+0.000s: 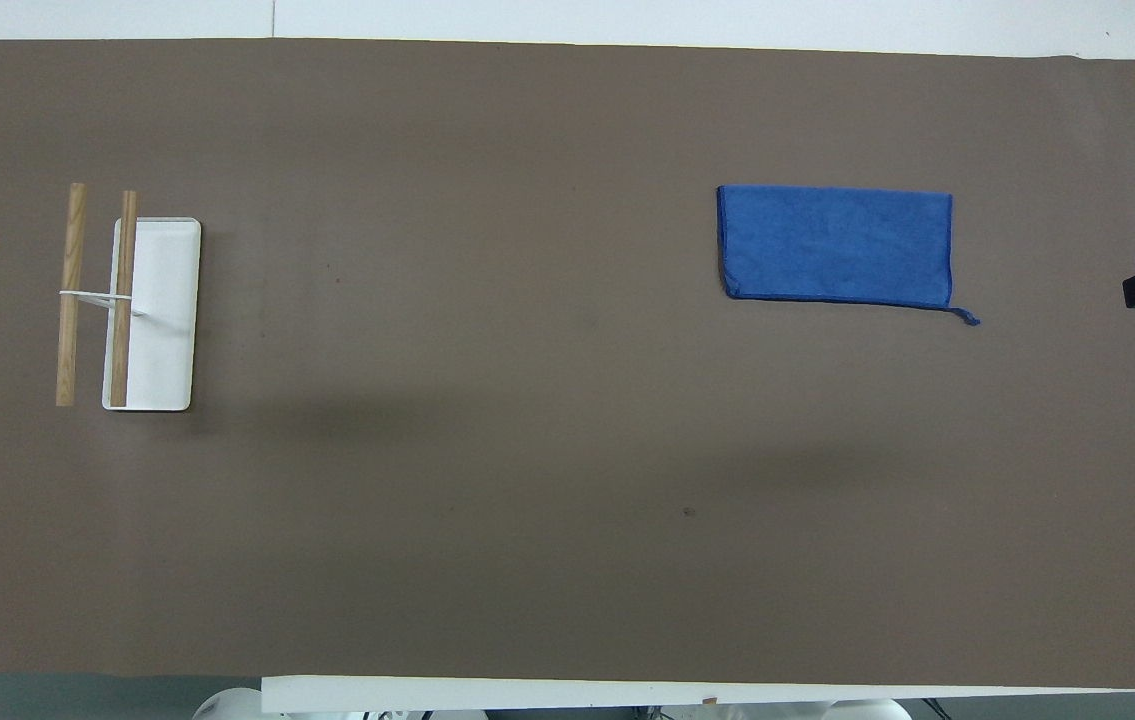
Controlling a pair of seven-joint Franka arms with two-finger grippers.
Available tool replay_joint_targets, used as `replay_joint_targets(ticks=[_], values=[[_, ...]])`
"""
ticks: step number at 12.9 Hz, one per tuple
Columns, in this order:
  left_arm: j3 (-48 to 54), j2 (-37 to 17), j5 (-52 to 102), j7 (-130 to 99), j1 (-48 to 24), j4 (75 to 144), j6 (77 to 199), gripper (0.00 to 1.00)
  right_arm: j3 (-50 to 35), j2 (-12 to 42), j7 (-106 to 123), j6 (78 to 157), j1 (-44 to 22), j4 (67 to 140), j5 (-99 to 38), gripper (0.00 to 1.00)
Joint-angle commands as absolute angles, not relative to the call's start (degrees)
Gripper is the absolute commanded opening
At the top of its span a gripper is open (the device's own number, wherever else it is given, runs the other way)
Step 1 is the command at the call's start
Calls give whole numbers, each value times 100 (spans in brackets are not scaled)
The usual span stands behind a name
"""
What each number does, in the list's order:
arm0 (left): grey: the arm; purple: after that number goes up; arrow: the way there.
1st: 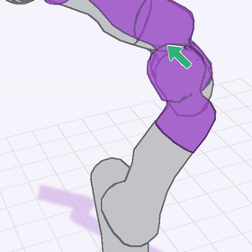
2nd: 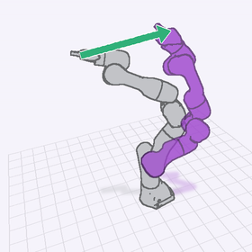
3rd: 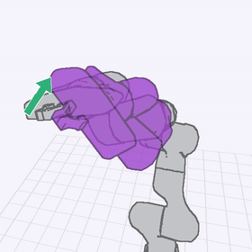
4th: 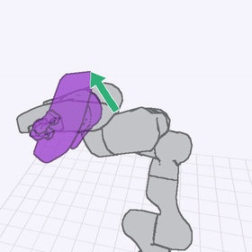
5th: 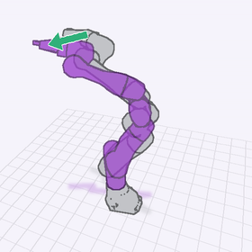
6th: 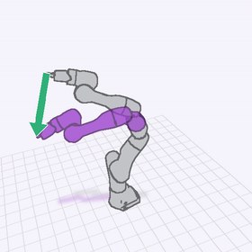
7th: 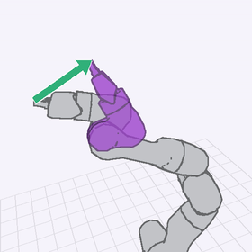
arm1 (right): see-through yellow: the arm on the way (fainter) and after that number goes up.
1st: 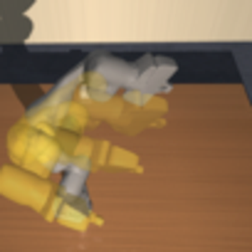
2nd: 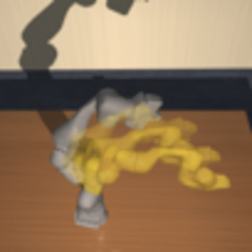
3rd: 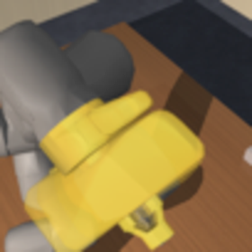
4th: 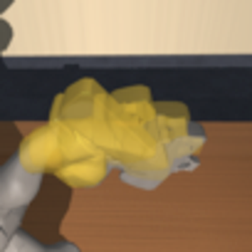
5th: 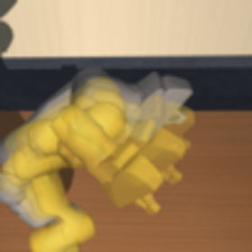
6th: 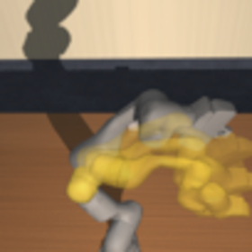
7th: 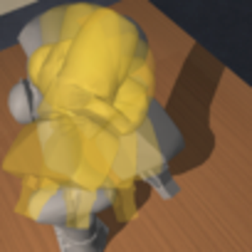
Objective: Right arm passes towel to left arm to hang
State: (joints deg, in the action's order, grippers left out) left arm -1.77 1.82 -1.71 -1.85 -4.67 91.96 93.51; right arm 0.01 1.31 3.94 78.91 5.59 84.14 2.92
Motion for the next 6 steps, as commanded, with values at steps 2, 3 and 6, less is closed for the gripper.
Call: replay_joint_targets(ticks=[2, 3, 6], values=[[-158, 352, -281, -255, -448, 9378, 9316, 100, -26, -210, 466, 8606, 589, 9198, 80, 100], [-158, 352, -281, -255, -440, 9378, 9325, 100, -26, -324, 466, 9492, 424, 9715, 53, 100], [-158, 352, -272, -255, -439, 9378, 9316, 100, -26, 393, -366, 10649, -86, 10045, 35, 100]])
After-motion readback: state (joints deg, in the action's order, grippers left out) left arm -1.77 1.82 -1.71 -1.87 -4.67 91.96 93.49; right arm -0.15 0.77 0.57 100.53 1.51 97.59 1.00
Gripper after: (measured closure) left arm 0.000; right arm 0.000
